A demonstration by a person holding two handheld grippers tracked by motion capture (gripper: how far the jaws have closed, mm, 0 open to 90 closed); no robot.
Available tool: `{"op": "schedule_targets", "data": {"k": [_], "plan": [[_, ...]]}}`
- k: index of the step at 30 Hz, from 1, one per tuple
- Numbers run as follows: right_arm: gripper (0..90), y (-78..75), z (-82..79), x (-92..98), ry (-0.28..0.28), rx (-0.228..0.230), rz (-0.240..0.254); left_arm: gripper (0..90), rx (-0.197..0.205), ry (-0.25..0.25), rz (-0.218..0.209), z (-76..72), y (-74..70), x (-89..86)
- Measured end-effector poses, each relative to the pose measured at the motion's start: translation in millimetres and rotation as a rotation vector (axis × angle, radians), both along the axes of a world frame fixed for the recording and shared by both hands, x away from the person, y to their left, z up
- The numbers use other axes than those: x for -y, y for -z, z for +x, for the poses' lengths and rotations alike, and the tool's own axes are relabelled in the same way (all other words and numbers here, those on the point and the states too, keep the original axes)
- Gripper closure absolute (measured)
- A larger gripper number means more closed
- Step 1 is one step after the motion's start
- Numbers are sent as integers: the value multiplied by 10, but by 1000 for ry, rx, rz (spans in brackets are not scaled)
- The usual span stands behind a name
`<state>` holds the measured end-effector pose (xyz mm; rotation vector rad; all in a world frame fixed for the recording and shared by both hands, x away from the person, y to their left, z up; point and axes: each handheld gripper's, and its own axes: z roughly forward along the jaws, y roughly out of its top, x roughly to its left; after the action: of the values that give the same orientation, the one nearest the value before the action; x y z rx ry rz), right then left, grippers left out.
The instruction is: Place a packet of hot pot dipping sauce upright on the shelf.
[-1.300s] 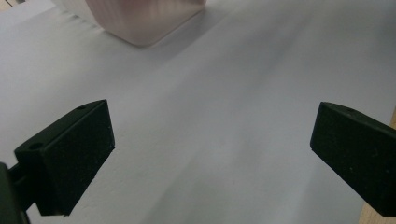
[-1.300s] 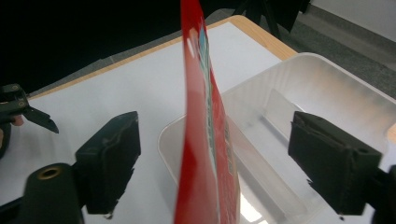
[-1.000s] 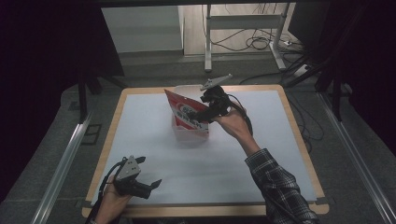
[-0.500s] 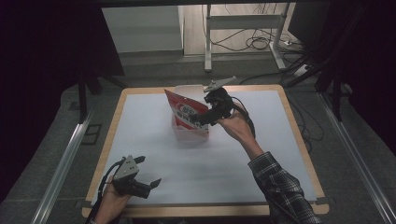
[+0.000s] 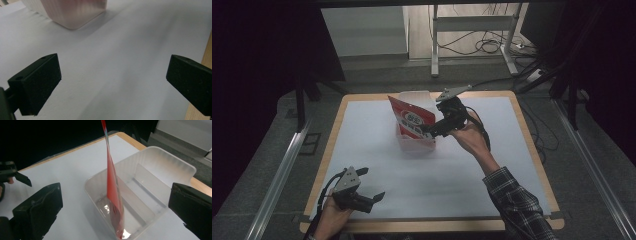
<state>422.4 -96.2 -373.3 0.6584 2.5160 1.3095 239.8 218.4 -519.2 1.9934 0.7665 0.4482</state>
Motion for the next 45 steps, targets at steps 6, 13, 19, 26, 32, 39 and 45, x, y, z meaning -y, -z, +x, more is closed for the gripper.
{"op": "schedule_targets", "data": {"k": [6, 13, 19, 26, 32, 39, 45], "plan": [[0, 15, -25, 74, 4, 3, 0, 0, 0, -1, -2, -1, 2, 4], [0, 40, -56, 181, 29, -1, 1, 0, 1, 0, 3, -2, 2, 7], [0, 50, -112, 260, 40, 10, 6, 0, 1, -3, 5, -3, 3, 7], [0, 89, -176, 329, 45, 6, 2, 0, 2, -5, 7, -3, 4, 6], [0, 148, -220, 394, 52, -3, -7, 0, 2, -5, 9, -4, 6, 8], [0, 204, -268, 464, 61, -8, -23, 0, 2, -4, 14, -4, 7, 15], [0, 240, -323, 529, 69, -2, -34, 0, 2, -4, 18, -5, 9, 20]]}}
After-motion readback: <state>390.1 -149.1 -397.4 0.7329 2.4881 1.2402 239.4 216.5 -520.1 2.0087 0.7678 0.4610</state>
